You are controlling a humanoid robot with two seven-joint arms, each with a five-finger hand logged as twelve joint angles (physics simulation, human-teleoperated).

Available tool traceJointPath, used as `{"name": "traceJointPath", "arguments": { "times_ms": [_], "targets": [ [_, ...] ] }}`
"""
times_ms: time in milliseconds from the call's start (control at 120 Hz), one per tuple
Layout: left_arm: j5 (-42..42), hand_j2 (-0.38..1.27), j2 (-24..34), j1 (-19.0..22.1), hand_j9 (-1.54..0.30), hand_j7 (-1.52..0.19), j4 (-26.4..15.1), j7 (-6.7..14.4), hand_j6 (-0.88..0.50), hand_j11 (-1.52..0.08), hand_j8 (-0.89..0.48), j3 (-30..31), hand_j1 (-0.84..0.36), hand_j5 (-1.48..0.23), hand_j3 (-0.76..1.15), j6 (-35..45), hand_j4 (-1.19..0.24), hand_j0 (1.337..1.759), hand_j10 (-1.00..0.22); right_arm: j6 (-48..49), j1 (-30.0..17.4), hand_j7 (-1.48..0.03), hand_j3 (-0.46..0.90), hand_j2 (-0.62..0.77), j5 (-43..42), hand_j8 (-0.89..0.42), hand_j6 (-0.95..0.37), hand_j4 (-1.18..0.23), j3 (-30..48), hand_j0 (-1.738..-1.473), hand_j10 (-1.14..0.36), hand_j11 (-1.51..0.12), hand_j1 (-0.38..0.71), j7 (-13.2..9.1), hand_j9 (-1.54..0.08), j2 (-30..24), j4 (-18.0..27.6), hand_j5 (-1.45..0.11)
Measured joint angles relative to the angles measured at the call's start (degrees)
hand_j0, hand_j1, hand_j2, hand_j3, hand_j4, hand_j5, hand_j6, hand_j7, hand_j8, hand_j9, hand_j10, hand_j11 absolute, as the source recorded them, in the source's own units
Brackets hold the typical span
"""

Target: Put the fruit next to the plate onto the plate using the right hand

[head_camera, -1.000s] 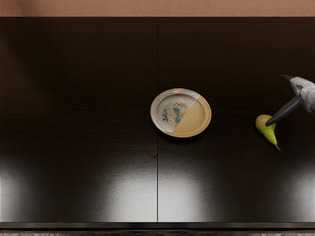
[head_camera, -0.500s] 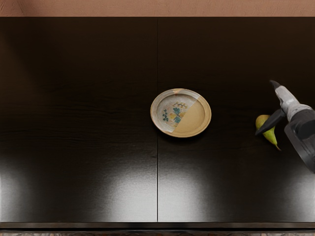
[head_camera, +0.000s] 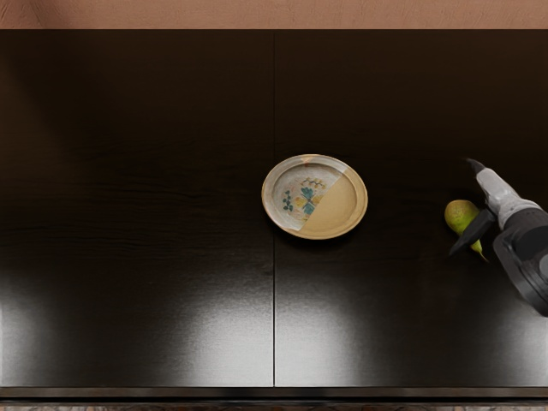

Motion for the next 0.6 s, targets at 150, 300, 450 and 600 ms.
{"name": "traceJointPath", "arguments": {
  "times_ms": [150,300,450,600],
  "targets": [
    [0.00,0.00,0.00,0.00,0.00,0.00,0.00,0.00,0.00,0.00,0.00,0.00,0.35,0.00,0.00,0.00,0.00,1.658,0.00,0.00,0.62,-0.12,0.00,-0.02,-0.05,-0.10,-0.10,-0.09,0.04,-1.658,-0.09,-0.12,-0.24,0.00,-0.12,-0.40,-0.10,-0.12],
    [0.00,0.00,0.00,0.06,0.00,0.00,0.00,0.00,0.00,0.00,0.00,0.00,0.35,0.00,0.00,0.00,0.00,1.658,0.00,0.00,0.77,-0.25,0.00,-0.03,-0.02,-0.19,-0.20,-0.19,0.12,-1.658,-0.19,-0.25,-0.12,0.00,-0.25,-0.43,-0.17,-0.25],
    [0.00,0.00,0.00,0.00,0.00,0.00,0.00,0.00,0.00,0.00,0.00,0.01,0.35,0.00,0.00,0.00,0.00,1.658,0.00,0.00,-0.12,-0.31,0.00,-0.04,0.01,-0.24,-0.24,-0.24,0.11,-1.658,-0.24,-0.31,-0.07,0.00,-0.31,-0.62,-0.21,-0.31],
    [0.00,0.00,0.00,0.00,0.00,0.00,0.00,0.00,0.00,0.00,0.00,0.00,0.35,0.00,0.00,0.00,0.00,1.658,0.00,0.00,-1.05,-0.35,0.00,-0.05,0.16,-0.28,-0.28,-0.28,0.08,-1.658,-0.28,-0.35,-0.02,0.00,-0.35,-0.68,-0.23,-0.36]
  ]
}}
